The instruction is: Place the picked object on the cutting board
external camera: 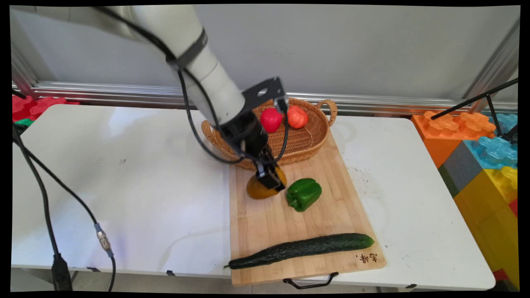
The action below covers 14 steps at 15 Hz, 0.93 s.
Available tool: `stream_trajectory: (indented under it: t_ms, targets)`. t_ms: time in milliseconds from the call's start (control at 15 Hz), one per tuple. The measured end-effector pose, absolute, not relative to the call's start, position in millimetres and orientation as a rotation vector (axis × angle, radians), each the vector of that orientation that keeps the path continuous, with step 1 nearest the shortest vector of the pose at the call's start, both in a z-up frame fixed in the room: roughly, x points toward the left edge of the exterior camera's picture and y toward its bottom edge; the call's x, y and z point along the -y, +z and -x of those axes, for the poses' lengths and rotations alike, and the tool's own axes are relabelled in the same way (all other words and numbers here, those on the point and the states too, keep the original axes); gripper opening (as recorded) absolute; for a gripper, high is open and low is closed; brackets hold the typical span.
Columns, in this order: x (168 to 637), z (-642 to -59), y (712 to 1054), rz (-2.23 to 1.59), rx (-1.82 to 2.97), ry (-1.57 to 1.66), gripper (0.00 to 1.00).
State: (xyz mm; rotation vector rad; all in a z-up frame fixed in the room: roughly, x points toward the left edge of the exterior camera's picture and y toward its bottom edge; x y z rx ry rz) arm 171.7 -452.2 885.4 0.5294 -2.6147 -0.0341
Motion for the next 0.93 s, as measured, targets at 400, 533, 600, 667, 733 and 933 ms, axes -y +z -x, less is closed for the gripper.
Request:
stream_trajectory:
  t_ms: [400,533,600,667,733,933]
  targets:
    - [441,-181,831,-0.612,2.636,-0.063,0.0]
    - [441,-182,819,-0.626,2.63,-0.058,0.0]
    - [441,-182,815,-0.63,2.628,-0.055,0.0]
    - [441,-181,811,-0.637,2.622,-0.051,0.0]
    - [441,-180,810,-0.639,2.618,-0.049,1.0]
    - [443,-175,810,-0.645,2.6,-0.04,1.0]
